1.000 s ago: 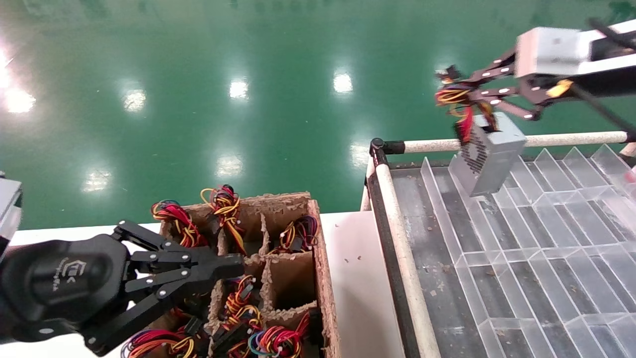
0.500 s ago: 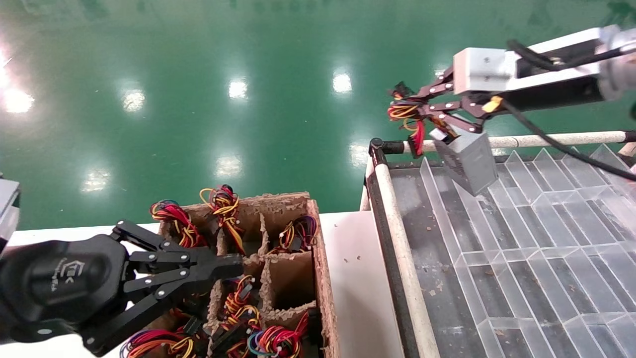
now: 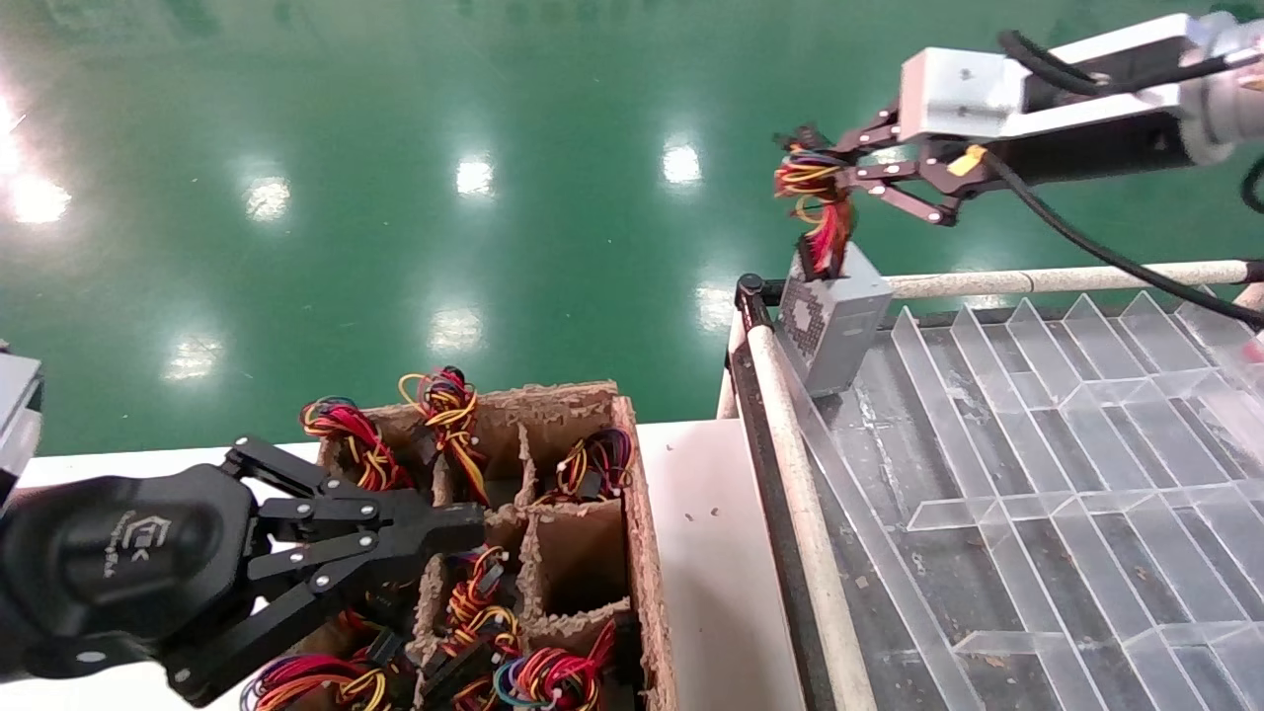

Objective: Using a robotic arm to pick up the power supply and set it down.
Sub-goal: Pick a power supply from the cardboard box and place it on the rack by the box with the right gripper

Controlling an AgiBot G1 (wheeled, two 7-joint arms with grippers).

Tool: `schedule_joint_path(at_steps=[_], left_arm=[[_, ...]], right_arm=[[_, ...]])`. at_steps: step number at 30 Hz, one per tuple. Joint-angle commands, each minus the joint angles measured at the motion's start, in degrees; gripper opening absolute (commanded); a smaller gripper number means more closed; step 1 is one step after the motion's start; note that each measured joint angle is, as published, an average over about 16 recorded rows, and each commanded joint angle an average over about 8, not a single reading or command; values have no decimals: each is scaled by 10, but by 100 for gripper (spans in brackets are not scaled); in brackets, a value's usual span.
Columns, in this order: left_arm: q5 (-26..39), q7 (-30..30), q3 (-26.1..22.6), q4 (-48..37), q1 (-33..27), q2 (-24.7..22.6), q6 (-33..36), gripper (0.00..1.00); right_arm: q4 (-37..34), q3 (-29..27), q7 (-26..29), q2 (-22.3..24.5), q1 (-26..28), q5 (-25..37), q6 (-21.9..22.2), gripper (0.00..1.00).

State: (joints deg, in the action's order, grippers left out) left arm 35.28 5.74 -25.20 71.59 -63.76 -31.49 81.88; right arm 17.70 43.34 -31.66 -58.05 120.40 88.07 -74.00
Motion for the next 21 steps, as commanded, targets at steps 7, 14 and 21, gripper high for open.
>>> schedule_joint_path(at_steps=[7, 14, 21], left_arm=[[0, 0, 0, 0, 0, 0, 0, 0], [0, 0, 0, 0, 0, 0, 0, 0], [0, 0, 0, 0, 0, 0, 0, 0]], right_arm=[[2, 7, 7, 21, 9, 20, 29, 0], [18, 13, 18, 47, 19, 37, 43, 0], [22, 13, 22, 60, 5, 36, 41, 0]])
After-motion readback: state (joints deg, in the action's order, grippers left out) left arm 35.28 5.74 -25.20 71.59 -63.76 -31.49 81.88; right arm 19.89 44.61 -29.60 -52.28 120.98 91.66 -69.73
